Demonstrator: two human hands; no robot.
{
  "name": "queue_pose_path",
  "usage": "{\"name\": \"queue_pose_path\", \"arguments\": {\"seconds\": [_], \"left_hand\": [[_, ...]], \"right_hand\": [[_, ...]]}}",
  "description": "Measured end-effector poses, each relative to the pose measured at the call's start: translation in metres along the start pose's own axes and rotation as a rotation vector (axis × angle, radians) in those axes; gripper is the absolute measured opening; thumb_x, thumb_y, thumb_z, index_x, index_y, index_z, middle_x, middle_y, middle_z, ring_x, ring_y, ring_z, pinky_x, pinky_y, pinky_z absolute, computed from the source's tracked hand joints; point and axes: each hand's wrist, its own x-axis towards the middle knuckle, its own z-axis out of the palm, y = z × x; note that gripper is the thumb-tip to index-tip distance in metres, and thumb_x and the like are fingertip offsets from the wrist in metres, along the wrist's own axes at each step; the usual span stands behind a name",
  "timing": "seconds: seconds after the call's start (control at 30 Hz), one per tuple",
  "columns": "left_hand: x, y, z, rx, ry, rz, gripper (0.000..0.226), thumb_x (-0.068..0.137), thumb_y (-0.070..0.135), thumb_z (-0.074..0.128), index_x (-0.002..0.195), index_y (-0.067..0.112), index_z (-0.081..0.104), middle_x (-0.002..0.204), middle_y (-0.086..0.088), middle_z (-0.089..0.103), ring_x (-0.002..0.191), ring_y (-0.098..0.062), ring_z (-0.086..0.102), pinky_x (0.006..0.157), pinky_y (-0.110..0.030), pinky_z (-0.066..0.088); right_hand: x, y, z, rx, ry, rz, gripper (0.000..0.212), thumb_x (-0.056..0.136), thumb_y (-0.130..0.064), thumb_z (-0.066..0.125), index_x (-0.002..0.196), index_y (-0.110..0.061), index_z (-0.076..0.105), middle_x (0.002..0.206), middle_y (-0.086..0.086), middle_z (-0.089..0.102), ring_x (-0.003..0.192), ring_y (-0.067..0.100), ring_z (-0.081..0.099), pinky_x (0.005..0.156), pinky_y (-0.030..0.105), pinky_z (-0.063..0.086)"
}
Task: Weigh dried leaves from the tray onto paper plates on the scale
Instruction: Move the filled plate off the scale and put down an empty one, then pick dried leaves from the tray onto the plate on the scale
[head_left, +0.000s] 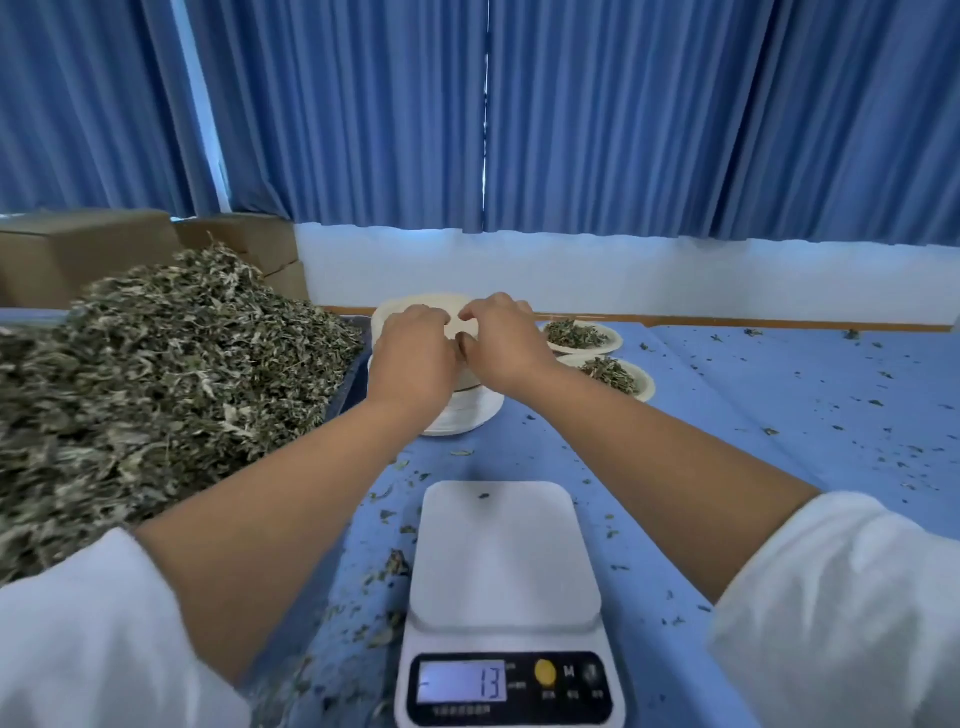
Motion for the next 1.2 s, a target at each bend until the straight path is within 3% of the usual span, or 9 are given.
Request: {"name": "queue_pose_path", "arguments": {"seconds": [0.13,0.27,0.4,0.47,0.9,1.0,1.07,1.13,1.2], "left_hand": [[-0.002,-0.013,0.003,0.192,-0.16,-0.028,0.032,0.093,0.007,0.038,0.121,0.012,0.052,0.128,-0.004,0.052,0.124,-0.022,0.041,0.097,-0.04,0.031],[0.0,-0.019,0.003,0.218,-0.187,-0.025,0.035,0.09,0.004,0.039,0.119,0.016,0.055,0.118,-0.003,0.056,0.119,-0.022,0.045,0.102,-0.043,0.03],[0.007,-0.022,0.004,0.282,-0.138,0.014,0.026,0.088,0.004,0.043,0.1,0.019,0.06,0.101,-0.002,0.054,0.108,-0.025,0.052,0.081,-0.033,0.033],[0.01,-0.022,0.005,0.273,-0.126,0.01,0.031,0.089,0.004,0.044,0.104,0.022,0.065,0.104,-0.002,0.055,0.107,-0.024,0.052,0.081,-0.033,0.032],[0.006,-0.018,-0.002,0.295,0.005,0.091,0.036,0.089,0.005,0.047,0.111,0.026,0.065,0.111,0.002,0.057,0.109,-0.02,0.049,0.081,-0.03,0.026],[-0.002,-0.019,-0.006,0.269,0.066,0.127,0.037,0.09,0.005,0.048,0.12,0.021,0.062,0.115,0.0,0.055,0.113,-0.022,0.045,0.089,-0.033,0.028],[-0.006,-0.022,-0.012,0.275,0.094,0.152,0.037,0.091,0.005,0.049,0.122,0.019,0.061,0.115,-0.002,0.055,0.112,-0.024,0.045,0.09,-0.035,0.031],[-0.011,-0.025,-0.018,0.288,0.095,0.182,0.039,0.091,0.003,0.051,0.125,0.018,0.06,0.117,-0.003,0.055,0.112,-0.024,0.046,0.091,-0.037,0.032],[-0.017,-0.024,-0.023,0.286,0.094,0.204,0.038,0.091,0.003,0.05,0.126,0.018,0.06,0.117,-0.003,0.056,0.112,-0.024,0.047,0.091,-0.037,0.033]], "right_hand": [[0.007,0.0,0.008,-0.065,-0.151,-0.004,0.035,0.101,-0.017,0.036,0.128,-0.016,0.059,0.132,0.007,0.055,0.13,0.032,0.037,0.105,0.039,0.036],[0.009,0.006,0.01,-0.032,-0.142,0.0,0.038,0.1,-0.012,0.034,0.129,-0.016,0.059,0.131,0.006,0.058,0.131,0.03,0.037,0.103,0.04,0.039],[0.012,0.009,0.014,-0.08,-0.131,-0.026,0.036,0.101,-0.017,0.037,0.13,-0.02,0.059,0.13,0.007,0.053,0.127,0.031,0.034,0.103,0.041,0.037],[0.013,0.009,0.016,-0.109,-0.12,-0.043,0.035,0.101,-0.018,0.038,0.129,-0.021,0.06,0.127,0.008,0.052,0.124,0.031,0.034,0.102,0.041,0.037],[0.009,0.017,0.017,0.089,0.035,-0.071,0.025,0.097,-0.018,0.049,0.113,-0.021,0.068,0.115,0.004,0.057,0.119,0.027,0.039,0.095,0.028,0.035],[-0.014,0.018,0.007,0.247,0.226,-0.089,0.023,0.093,-0.016,0.057,0.115,-0.015,0.064,0.119,0.004,0.052,0.117,0.019,0.041,0.093,0.016,0.027],[-0.038,0.017,-0.002,0.384,0.343,-0.062,0.014,0.091,-0.017,0.058,0.103,-0.013,0.064,0.105,-0.001,0.054,0.101,0.01,0.049,0.088,0.016,0.036],[-0.061,0.016,-0.009,0.585,0.189,0.064,0.008,0.092,-0.015,0.056,0.087,-0.01,0.061,0.081,-0.003,0.059,0.072,0.005,0.056,0.067,0.02,0.046],[-0.083,0.013,-0.014,0.816,-0.231,0.247,0.016,0.092,-0.013,0.054,0.078,-0.009,0.061,0.066,0.001,0.062,0.057,0.011,0.057,0.051,0.022,0.048]]}}
